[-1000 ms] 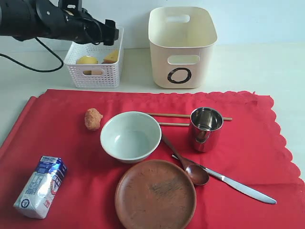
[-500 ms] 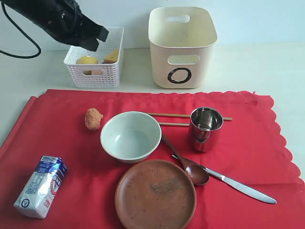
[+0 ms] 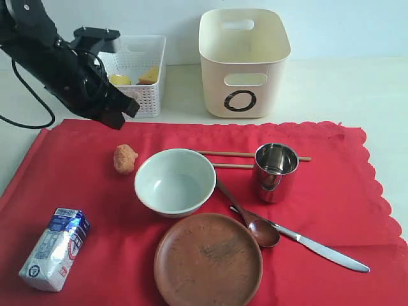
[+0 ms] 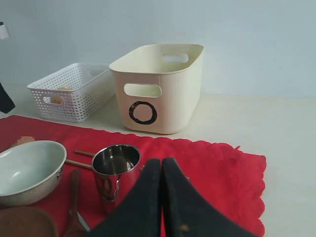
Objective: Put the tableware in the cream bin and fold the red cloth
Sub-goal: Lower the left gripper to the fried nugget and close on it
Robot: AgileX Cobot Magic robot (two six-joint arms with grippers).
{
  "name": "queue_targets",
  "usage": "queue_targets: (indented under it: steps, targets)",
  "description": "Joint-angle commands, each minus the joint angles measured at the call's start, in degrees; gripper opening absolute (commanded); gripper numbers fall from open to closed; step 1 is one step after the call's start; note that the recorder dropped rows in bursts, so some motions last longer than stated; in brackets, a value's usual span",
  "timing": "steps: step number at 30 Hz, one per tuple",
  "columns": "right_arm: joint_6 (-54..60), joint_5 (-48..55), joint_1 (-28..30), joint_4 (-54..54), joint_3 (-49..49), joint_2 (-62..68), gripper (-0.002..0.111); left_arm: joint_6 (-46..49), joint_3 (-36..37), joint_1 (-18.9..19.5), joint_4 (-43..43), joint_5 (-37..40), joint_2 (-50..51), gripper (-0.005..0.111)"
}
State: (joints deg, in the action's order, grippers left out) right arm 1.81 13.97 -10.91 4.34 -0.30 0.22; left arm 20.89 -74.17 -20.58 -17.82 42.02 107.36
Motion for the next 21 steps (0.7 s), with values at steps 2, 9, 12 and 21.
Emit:
queue_targets:
  steps: [2,9,12,21]
  targets:
    - [0.06,-0.33,-0.1,0.07,0.3,-0.22,0.0,0.15,0.32,0.01,0.31,-1.9,3.91,0.03]
    - [0.06,-0.33,-0.1,0.07,0.3,-0.22,0.0,0.15,0.32,0.01,0.46,-3.98,8.15,0.066]
    - [0.06,-0.33,-0.1,0.07,0.3,-0.22,0.0,0.15,0.32,0.01,0.46,-5.01,9.78,0.067]
    - [0.06,-0.33,-0.1,0.07,0.3,-0.22,0.0,-0.07,0.32,0.01,0.46,-5.31,12.69,0.041]
